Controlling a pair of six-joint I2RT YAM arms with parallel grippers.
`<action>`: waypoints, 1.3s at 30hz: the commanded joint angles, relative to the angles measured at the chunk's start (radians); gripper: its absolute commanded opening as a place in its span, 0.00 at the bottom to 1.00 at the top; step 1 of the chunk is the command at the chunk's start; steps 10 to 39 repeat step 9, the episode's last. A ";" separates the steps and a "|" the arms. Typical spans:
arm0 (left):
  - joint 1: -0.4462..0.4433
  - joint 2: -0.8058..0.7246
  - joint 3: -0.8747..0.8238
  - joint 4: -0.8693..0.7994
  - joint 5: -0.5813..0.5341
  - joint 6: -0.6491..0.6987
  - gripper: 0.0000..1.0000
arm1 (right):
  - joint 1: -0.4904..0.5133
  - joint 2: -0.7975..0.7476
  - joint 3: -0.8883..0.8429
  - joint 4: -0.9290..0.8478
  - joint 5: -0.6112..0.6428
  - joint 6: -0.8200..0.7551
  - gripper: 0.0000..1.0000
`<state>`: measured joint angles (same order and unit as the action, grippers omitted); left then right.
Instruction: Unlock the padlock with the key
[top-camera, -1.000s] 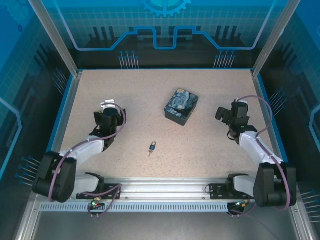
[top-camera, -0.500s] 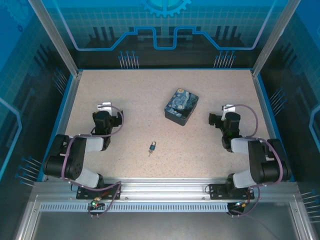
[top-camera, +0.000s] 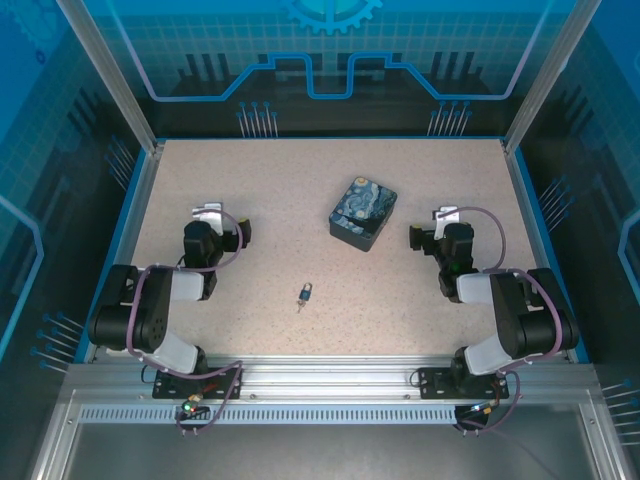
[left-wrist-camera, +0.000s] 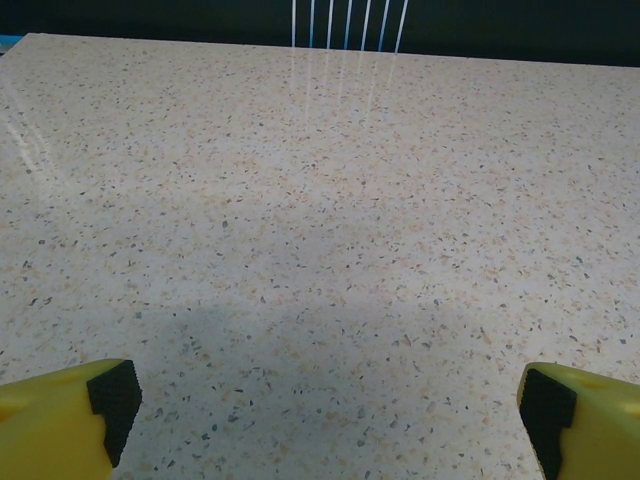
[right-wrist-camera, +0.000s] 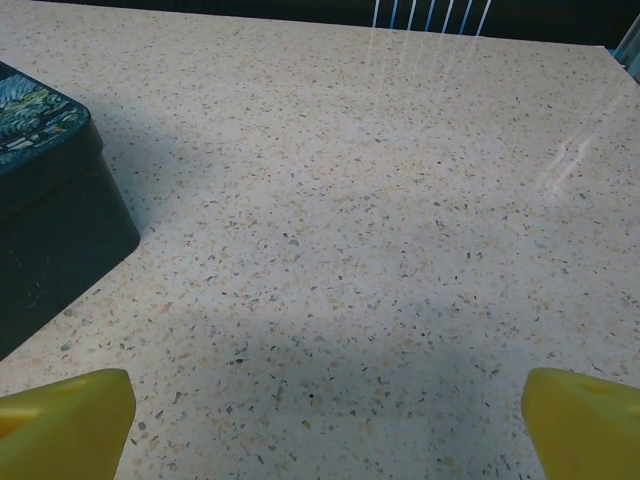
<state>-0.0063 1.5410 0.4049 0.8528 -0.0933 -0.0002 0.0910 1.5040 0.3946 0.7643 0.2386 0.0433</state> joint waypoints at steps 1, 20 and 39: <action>0.010 0.008 -0.012 0.039 0.031 -0.004 0.99 | 0.003 -0.001 0.018 0.028 0.006 -0.013 1.00; 0.008 0.009 -0.009 0.036 0.030 -0.005 0.99 | -0.013 -0.002 0.018 0.027 -0.033 -0.009 1.00; 0.008 0.009 -0.009 0.036 0.030 -0.005 0.99 | -0.013 -0.002 0.018 0.027 -0.033 -0.009 1.00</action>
